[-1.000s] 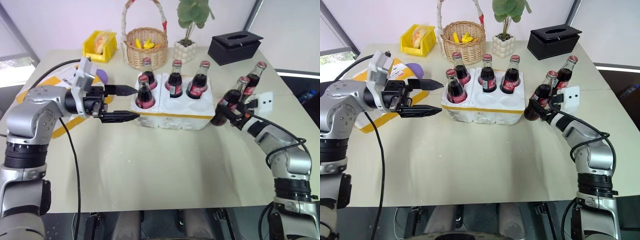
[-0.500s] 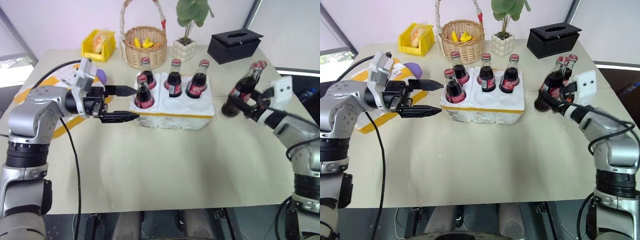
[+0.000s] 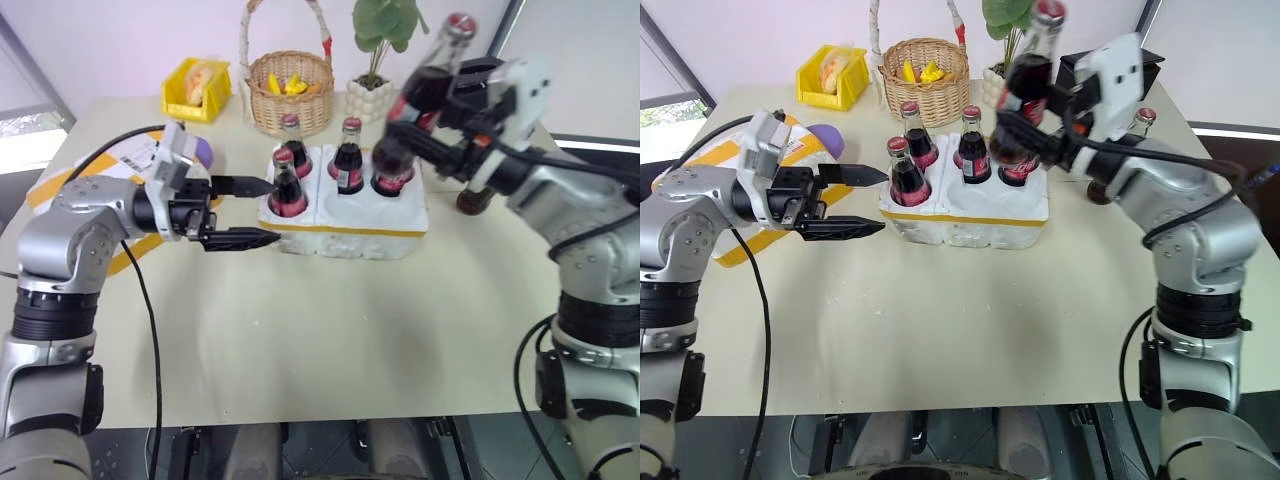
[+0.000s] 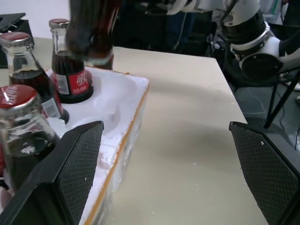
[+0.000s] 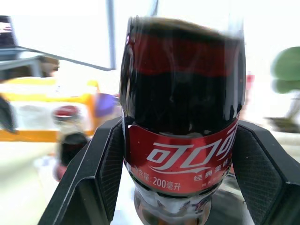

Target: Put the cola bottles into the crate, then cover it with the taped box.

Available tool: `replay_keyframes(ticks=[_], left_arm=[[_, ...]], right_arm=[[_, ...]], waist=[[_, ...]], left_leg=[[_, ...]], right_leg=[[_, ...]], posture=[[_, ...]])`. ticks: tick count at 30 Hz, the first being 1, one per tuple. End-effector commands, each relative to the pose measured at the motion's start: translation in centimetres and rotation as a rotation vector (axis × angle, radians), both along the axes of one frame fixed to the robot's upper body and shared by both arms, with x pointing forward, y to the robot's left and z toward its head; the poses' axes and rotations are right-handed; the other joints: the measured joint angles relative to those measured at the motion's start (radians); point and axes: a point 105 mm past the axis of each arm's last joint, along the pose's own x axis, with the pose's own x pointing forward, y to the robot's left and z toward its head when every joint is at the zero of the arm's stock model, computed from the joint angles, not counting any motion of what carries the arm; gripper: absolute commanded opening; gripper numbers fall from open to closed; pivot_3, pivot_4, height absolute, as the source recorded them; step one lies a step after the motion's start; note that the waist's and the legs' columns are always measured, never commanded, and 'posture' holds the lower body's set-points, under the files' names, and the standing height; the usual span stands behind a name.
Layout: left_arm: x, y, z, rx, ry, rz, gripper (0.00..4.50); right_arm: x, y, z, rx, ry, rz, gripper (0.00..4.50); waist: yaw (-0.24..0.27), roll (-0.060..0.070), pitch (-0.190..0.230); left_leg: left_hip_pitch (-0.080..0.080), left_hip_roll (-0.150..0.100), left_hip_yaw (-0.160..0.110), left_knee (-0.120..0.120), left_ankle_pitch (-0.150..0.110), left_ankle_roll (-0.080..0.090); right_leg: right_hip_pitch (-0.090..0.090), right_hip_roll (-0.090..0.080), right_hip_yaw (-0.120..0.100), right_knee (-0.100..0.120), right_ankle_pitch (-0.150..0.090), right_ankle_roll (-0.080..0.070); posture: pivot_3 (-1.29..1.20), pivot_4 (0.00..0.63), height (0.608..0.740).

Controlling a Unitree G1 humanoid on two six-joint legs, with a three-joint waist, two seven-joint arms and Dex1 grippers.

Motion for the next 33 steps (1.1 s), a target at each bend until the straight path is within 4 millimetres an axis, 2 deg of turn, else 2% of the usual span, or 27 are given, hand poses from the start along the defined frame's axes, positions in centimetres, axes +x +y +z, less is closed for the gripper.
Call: replay_keyframes(ticks=[1, 7, 21, 23, 25, 28, 33], left_arm=[[-0.7, -0.1, 1.3, -0.018, -0.053, -0.009, 4.50], [-0.8, -0.2, 1.4, -0.021, -0.052, 0.001, 4.50], [-0.7, -0.6, 1.8, -0.024, -0.059, -0.004, 4.50], [-0.7, -0.8, 1.9, -0.025, -0.061, -0.009, 4.50], [-0.6, -0.9, 2.0, -0.026, -0.062, -0.013, 4.50], [-0.7, -1.1, 2.0, -0.025, -0.057, -0.032, 4.50], [-0.9, -1.6, 2.0, -0.029, -0.051, -0.060, 4.50]], right_arm=[[-0.3, 1.0, 1.5, 0.035, -0.071, 0.029, 2.69], [0.8, 2.7, -2.0, 0.009, 0.032, 0.054, 2.69], [1.7, 3.6, -9.0, -0.040, 0.178, 0.027, 2.69], [2.2, 3.4, -10.0, -0.035, 0.202, -0.006, 3.74], [2.4, 3.2, -10.5, -0.028, 0.215, -0.024, 4.45], [2.2, 2.3, -10.4, -0.021, 0.209, -0.053, 4.45], [0.3, -0.5, -8.4, 0.018, 0.166, -0.077, 4.45]], waist=[[0.003, 0.000, 0.000], [0.002, 0.000, 0.000], [-0.001, 0.000, 0.000], [-0.001, 0.000, 0.000], [-0.003, -0.001, 0.000], [-0.002, -0.001, -0.001], [0.007, -0.001, -0.001]], left_leg=[[-0.001, 0.000, 0.000, 0.000, 0.000, 0.000], [-0.002, 0.000, -0.001, 0.001, 0.000, 0.000], [-0.002, 0.000, -0.001, 0.000, 0.000, 0.000], [-0.002, 0.000, -0.001, 0.001, 0.000, 0.000], [-0.001, 0.000, -0.001, 0.001, 0.000, 0.000], [0.000, 0.000, -0.001, 0.001, 0.000, 0.000], [0.001, 0.000, -0.001, 0.001, 0.000, 0.000]], right_leg=[[0.000, 0.000, 0.000, 0.000, 0.000, 0.001], [-0.001, 0.000, 0.000, 0.000, 0.001, 0.001], [-0.001, 0.001, 0.000, 0.000, 0.001, 0.001], [-0.001, 0.001, 0.000, 0.000, 0.001, 0.001], [-0.001, 0.001, 0.000, 0.000, 0.001, 0.001], [0.000, 0.001, 0.000, 0.001, 0.001, 0.000], [0.003, 0.001, 0.000, 0.000, 0.000, -0.003]], posture=[[0.00, 0.150, 0.740], [0.00, 0.150, 0.740], [0.00, 0.150, 0.740], [0.00, 0.150, 0.740], [0.00, 0.150, 0.740], [0.00, 0.150, 0.740], [0.00, 0.150, 0.740]])
